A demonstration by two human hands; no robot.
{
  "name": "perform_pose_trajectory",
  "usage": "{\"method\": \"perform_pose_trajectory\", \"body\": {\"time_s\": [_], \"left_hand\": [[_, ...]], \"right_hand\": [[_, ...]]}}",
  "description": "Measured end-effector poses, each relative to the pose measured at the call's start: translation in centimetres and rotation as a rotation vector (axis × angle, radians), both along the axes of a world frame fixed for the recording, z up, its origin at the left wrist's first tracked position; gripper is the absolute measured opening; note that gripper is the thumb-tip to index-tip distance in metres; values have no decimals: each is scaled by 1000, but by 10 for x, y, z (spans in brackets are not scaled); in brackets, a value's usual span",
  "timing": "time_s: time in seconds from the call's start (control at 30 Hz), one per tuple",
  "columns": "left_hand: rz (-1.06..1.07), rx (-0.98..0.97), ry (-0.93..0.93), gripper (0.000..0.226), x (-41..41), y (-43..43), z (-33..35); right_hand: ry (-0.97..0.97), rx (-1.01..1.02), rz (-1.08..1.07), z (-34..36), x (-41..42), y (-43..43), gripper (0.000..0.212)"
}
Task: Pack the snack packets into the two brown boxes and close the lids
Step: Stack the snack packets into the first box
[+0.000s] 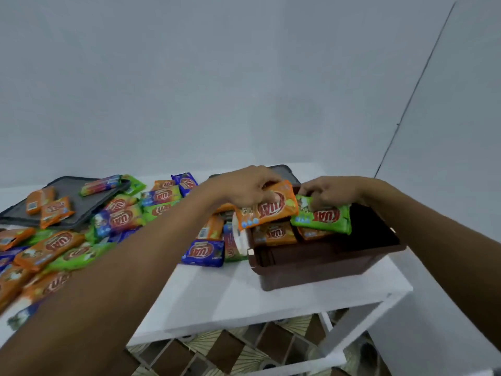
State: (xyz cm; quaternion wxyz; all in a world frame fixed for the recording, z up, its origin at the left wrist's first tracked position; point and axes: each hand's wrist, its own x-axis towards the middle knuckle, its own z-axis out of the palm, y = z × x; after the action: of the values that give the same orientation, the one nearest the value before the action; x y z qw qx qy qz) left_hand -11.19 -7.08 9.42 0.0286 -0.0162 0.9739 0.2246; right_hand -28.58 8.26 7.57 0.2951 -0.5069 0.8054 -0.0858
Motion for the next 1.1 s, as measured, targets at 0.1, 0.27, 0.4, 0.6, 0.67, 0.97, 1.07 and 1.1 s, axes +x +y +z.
{"method": "perform_pose_trajectory", "body": {"time_s": [0.1,0.27,0.4,0.6,0.67,0.97,1.07,1.1], "left_hand": [[-35,-14,-150,17,-35,23,-14],[17,45,-441,26,-53,35,-63],[57,29,-482,27,-55,42,-89],[28,-36,-623,29,-62,41,-106],[26,-46,-616,27,-65,42,-107],[158,-328,-387,28,-67,31,-117],[138,-358,-387,25,-66,33,-112],[126,-378,-387,26,-64,34,-108]], "right_hand": [[16,107,108,-23,-24,16,20],[-14,250,276,-52,-30,27,23],[133,227,350,-75,-32,33,24],[172,160,392,-85,-39,39,34],[175,176,368,-90,-41,37,36],[340,23,202,-92,-45,31,27],[373,72,215,-91,-43,28,33],[391,82,236,-87,-42,26,35]]}}
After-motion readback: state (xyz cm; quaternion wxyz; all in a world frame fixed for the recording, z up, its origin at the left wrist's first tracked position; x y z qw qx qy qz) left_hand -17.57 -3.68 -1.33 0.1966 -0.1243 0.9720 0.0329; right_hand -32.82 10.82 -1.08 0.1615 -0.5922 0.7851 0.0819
